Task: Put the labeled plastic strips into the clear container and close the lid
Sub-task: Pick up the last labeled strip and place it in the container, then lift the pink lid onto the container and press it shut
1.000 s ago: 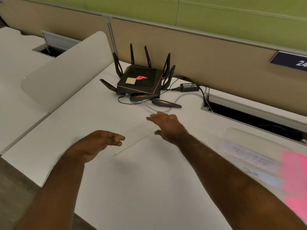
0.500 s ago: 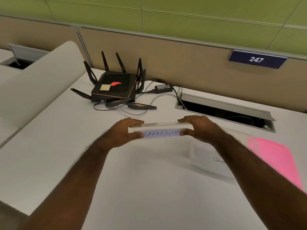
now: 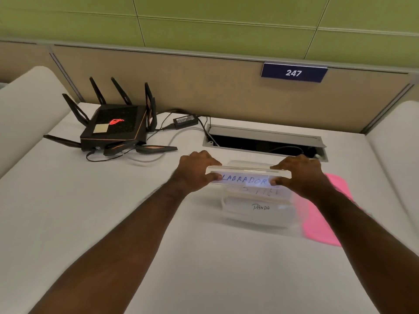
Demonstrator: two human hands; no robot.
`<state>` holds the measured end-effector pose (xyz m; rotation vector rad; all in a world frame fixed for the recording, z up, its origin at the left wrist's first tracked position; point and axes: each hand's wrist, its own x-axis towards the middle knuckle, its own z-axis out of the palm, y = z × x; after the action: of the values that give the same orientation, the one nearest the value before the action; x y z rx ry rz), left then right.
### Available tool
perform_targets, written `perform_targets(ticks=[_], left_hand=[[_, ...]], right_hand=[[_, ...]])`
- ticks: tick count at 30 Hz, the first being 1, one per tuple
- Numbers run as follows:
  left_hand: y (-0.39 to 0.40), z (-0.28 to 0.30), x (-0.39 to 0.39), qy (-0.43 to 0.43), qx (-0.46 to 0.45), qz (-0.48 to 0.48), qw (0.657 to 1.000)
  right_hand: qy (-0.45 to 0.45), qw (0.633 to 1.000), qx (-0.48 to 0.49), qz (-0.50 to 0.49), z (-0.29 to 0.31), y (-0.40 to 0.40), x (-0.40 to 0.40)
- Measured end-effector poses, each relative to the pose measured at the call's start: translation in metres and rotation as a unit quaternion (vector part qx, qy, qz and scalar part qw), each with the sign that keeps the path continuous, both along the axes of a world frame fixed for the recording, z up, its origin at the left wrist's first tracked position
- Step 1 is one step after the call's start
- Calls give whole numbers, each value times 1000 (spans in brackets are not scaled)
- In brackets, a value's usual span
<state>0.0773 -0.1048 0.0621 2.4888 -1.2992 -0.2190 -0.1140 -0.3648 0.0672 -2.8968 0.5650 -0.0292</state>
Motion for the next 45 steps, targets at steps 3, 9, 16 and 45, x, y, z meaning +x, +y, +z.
perform_targets(ticks=[3, 9, 16, 45], left_hand=[[-25, -4, -12, -47, 18, -11, 999], [-64, -13, -29, -107, 109, -43, 987], [-89, -26, -43, -161, 212, -39, 963], [-174, 7, -162, -195, 64, -132, 970]], right_hand=[[2, 999, -18, -40, -5, -12, -16], [18, 994, -52, -94, -19, -25, -31], [56, 988, -116, -86, -38, -24, -25], [-21, 954, -150, -260, -25, -73, -111]])
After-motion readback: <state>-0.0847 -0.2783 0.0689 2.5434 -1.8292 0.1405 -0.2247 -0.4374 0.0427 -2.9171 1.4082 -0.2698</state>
